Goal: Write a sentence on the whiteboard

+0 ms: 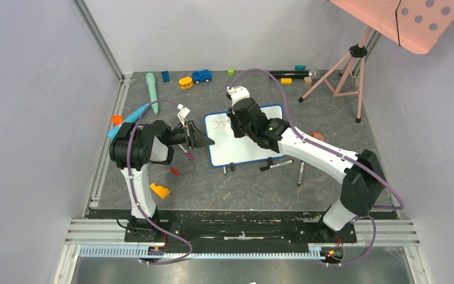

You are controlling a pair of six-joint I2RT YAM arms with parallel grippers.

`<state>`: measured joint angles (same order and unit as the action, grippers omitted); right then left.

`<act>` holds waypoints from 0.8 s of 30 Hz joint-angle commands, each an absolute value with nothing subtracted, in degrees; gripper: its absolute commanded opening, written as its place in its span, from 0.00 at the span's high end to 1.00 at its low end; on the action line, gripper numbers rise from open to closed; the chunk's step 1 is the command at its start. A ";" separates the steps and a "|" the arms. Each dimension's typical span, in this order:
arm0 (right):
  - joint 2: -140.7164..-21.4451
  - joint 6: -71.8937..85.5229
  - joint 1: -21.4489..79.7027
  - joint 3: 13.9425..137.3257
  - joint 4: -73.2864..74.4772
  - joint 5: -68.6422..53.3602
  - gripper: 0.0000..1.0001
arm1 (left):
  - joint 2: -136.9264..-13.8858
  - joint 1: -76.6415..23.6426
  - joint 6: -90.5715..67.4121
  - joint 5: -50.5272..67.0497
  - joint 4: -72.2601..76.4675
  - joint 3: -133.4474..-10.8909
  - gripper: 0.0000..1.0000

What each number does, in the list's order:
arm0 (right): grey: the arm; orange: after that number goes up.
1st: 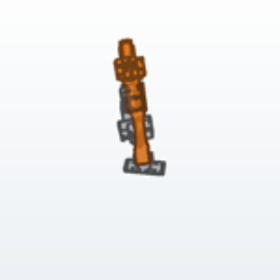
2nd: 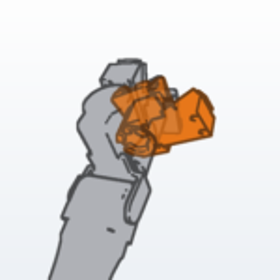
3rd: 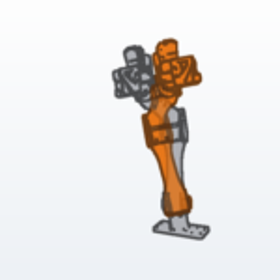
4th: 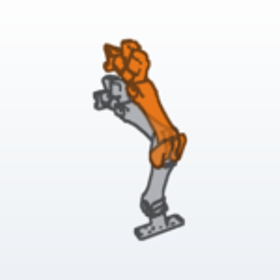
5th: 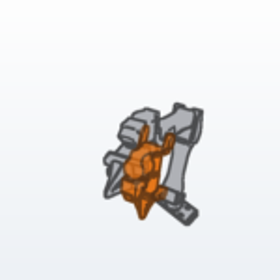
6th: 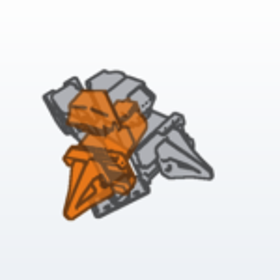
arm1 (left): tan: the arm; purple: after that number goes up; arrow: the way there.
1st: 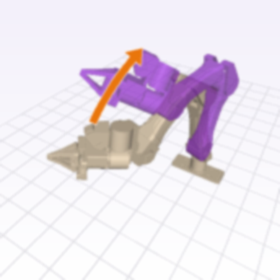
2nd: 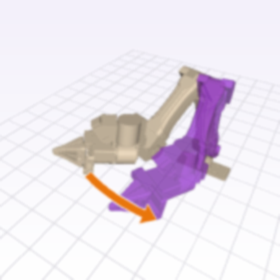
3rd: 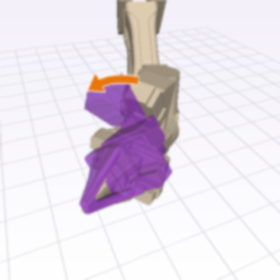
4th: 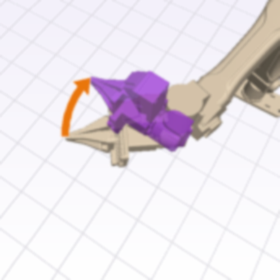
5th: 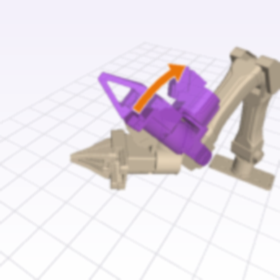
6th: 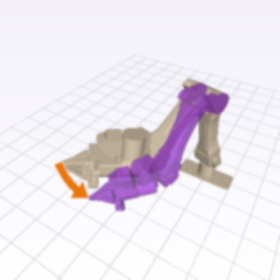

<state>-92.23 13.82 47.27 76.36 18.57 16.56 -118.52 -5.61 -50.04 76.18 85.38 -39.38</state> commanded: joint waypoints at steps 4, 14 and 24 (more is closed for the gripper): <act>-94.26 13.49 46.76 79.54 20.49 18.41 1.00 | -118.65 -5.67 -48.96 78.73 89.21 -39.34 0.98; -94.20 13.73 45.38 79.95 21.30 19.63 1.00 | -118.83 -5.69 -48.87 78.67 89.21 -39.34 0.98; -94.22 13.74 44.48 79.89 21.30 18.97 1.00 | -119.03 -5.67 -48.87 78.64 89.21 -39.27 0.98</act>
<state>-93.51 13.93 45.98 78.39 20.88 16.49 -118.52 -5.61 -50.04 75.94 85.34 -39.38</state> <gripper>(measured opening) 0.114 0.130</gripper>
